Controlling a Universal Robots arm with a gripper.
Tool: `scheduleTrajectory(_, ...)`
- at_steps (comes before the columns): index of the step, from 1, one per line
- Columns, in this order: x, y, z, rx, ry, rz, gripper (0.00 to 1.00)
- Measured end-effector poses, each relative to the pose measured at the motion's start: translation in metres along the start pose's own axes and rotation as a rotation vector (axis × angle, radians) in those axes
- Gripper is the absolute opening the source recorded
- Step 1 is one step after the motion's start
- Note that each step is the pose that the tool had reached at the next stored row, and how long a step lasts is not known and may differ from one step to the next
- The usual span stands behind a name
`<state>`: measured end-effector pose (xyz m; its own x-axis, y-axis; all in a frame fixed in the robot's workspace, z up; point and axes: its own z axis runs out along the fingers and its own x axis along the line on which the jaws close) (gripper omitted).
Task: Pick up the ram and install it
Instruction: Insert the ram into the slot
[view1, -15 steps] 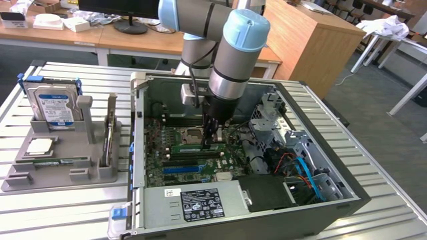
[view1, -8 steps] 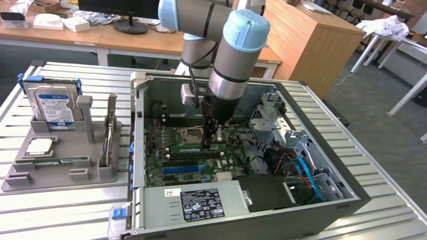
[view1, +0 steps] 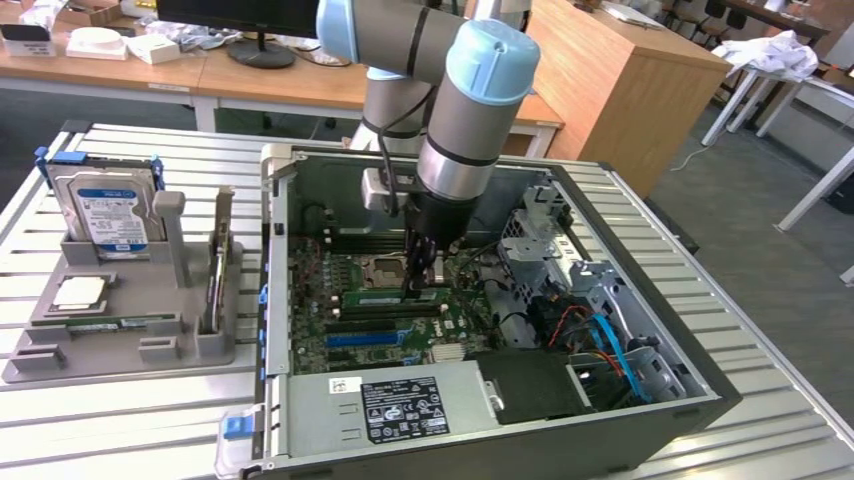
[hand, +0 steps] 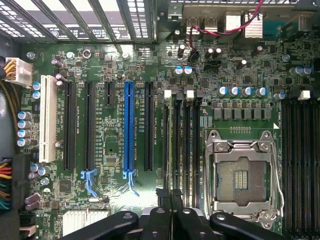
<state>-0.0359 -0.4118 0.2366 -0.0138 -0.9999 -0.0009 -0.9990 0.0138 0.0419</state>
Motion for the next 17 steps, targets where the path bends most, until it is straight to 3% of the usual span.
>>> scheduleTrajectory(17,0.0,-0.0002,0.004,-0.0001,0.0,0.0,0.12)
